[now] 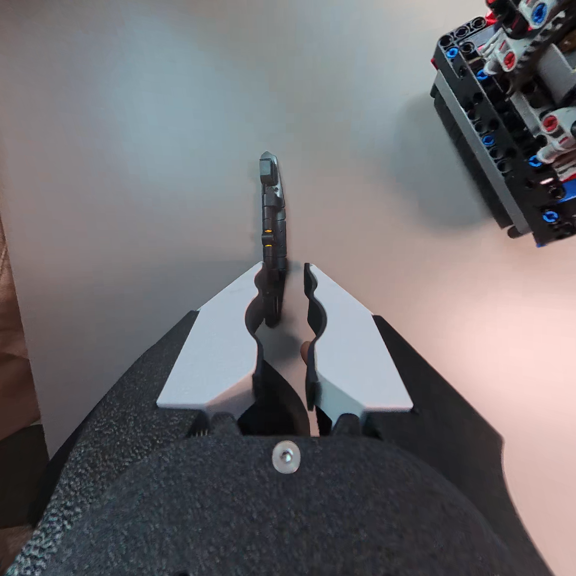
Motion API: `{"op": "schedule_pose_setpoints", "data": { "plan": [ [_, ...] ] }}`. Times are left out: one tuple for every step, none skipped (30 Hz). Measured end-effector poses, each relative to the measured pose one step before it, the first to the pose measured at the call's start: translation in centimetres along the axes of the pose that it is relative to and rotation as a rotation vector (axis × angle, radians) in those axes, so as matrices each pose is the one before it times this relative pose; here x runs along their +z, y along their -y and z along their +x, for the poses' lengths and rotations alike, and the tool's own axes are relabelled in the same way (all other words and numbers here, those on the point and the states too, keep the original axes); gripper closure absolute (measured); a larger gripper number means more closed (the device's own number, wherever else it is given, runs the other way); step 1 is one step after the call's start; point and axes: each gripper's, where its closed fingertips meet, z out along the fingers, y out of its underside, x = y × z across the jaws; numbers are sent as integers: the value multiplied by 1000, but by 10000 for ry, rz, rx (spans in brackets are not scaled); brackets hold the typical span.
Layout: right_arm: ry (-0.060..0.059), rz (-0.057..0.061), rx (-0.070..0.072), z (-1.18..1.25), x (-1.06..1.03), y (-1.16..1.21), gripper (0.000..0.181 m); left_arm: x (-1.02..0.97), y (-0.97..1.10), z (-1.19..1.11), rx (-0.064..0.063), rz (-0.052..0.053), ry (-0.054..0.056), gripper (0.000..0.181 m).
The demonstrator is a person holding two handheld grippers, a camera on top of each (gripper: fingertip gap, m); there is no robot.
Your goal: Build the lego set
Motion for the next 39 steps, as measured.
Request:
{"op": "schedule_pose_setpoints", "data": {
  "plan": [
    [99, -156, -151, -312, 111, -54, 161, -54, -40, -148, -62, 22, 17, 129],
    [66, -190, -75, -315, 235, -197, 162, -61, -40, -145, -67, 22, 13, 129],
    [-107, 75, -85, -117, 167, 121, 163, -55, -29, -140, -63, 21, 8, 129],
    [-155, 81, -53, -44, 112, 121, 164, -53, -38, -129, -54, 18, 8, 130],
    [-96, 33, 28, -70, 57, 71, 165, -36, -24, -103, -45, 13, 10, 130],
    [-24, 29, 85, -142, 33, 73, 166, -25, -19, -82, -33, 10, 11, 130],
    [-32, 49, 89, -140, 34, 62, 166, -20, -5, -43, -23, 7, 5, 130],
    [-137, 31, -25, -47, 21, 28, 165, -3, -3, -8, -6, 0, -1, 130],
    [-237, -23, -166, 6, 3, -7, 165, -5, 9, 28, 15, -6, -4, 130],
    [-256, -13, -254, -59, -35, 23, 166, 6, 14, 54, 25, -8, -4, 130],
    [-393, 17, -280, 120, -97, 104, 166, 18, 13, 40, 20, -8, -3, 130],
    [-588, 58, -400, 365, -170, 174, 167, 13, 16, 49, 13, -6, -1, 130],
    [-953, 97, -580, 877, -301, 229, 173, 27, 16, 46, 13, -7, -1, 130],
    [-1051, 48, -626, 1104, -349, 128, 181, 28, 18, 43, 20, -6, -2, 130],
    [-821, -220, -573, 897, -157, -337, 181, 41, 27, 69, 19, -3, -7, 130],
    [-925, -380, -586, 1068, -30, -657, 181, 42, 19, 76, 20, -2, -11, 130],
    [-779, -371, -763, 741, 92, -795, 181, 51, 31, 93, 25, -4, -14, 130],
    [-446, -243, -637, 137, 169, -678, 181, 36, 28, 96, 30, -6, -17, 130],
    [77, -42, -104, -543, 116, -297, 181, 36, 26, 105, 36, -10, -16, 130],
    [288, 143, 291, -636, -40, 120, 181, 35, 24, 95, 38, -12, -10, 130],
    [75, 87, 328, -165, -110, 104, 181, 28, 14, 89, 31, -11, -4, 130],
    [27, 53, 191, 30, -151, 76, 181, 38, 23, 62, 21, -7, -3, 130],
    [148, 25, 194, -38, -159, 50, 181, 31, 14, 55, 14, -2, -7, 130],
    [236, 59, 309, -89, -147, 81, 180, 26, 17, 54, 10, 1, -7, 130],
    [213, 109, 377, 22, -160, 133, 176, 36, 13, 35, 10, 1, -6, 130],
    [242, 109, 298, 14, -152, 143, 173, 11, 4, 31, 11, -4, -5, 130],
    [273, 51, 158, -40, -109, 108, 169, 6, 7, 15, 10, -6, -4, 130],
    [63, 3, 13, 222, -76, 112, 167, -3, -5, 4, 1, -4, -3, 131],
    [86, 6, -137, 159, -2, 145, 165, -2, -3, -4, -6, 1, -4, 131],
    [190, -107, -114, 15, 146, -10, 163, 4, -2, -10, -12, 2, -2, 130],
    [320, -253, 0, -110, 303, -233, 160, -9, -2, -15, -10, 3, 3, 131],
    [417, -137, 97, -197, 320, -121, 159, -12, -9, -2, -1, 1, 6, 130],
    [309, -24, 141, 23, 286, 6, 159, -7, -2, 8, 2, -3, -1, 130],
    [355, -63, 34, -4, 254, -65, 159, -21, -2, 19, 2, -2, -6, 130],
    [485, -150, -46, -170, 222, -169, 161, -12, -7, 1, -3, 5, -5, 130],
    [333, 3, -17, 77, 123, 52, 162, -16, -2, -6, -9, 10, -1, 130],
    [245, -76, -5, 225, 130, -64, 164, -14, -7, -27, -16, 10, 2, 130],
    [313, -89, -20, 111, 118, -78, 168, -25, -14, -42, -20, 10, 2, 130],
    [260, -18, -45, 147, 98, 13, 169, -21, -14, -59, -23, 13, 1, 130]
  ]
}}
